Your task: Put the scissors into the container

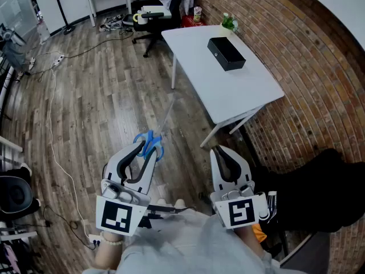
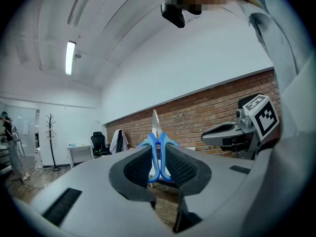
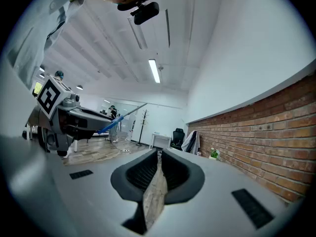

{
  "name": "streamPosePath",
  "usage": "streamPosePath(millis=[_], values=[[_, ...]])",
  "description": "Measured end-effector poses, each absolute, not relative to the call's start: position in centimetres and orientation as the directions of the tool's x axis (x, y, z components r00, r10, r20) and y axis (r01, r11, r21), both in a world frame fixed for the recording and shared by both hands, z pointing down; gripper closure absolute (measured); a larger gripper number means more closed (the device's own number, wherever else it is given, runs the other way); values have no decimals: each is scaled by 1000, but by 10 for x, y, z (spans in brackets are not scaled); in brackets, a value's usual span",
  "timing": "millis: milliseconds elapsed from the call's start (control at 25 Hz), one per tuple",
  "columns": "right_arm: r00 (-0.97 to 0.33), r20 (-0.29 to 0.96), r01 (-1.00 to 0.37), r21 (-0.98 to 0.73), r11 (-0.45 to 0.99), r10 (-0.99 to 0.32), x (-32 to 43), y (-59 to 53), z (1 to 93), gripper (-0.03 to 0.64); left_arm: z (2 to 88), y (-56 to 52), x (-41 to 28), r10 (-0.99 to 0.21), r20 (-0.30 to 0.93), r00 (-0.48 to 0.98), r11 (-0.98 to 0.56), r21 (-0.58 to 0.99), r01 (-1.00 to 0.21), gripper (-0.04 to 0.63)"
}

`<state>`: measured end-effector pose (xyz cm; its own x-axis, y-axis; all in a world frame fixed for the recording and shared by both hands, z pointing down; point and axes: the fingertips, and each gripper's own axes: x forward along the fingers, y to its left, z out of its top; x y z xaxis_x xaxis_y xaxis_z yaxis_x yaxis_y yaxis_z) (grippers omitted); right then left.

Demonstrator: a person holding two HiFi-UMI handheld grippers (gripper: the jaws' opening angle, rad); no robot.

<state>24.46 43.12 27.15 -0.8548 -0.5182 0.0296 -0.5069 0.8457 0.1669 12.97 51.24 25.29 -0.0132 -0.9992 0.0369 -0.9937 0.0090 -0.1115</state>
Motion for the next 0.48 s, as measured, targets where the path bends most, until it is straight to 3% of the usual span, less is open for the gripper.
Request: streamPosePath(millis=[480], values=[[-855,37,-505,169,846,-518,242,435,275,560,252,518,125,-999,31,-26,22,-103,-994,495]])
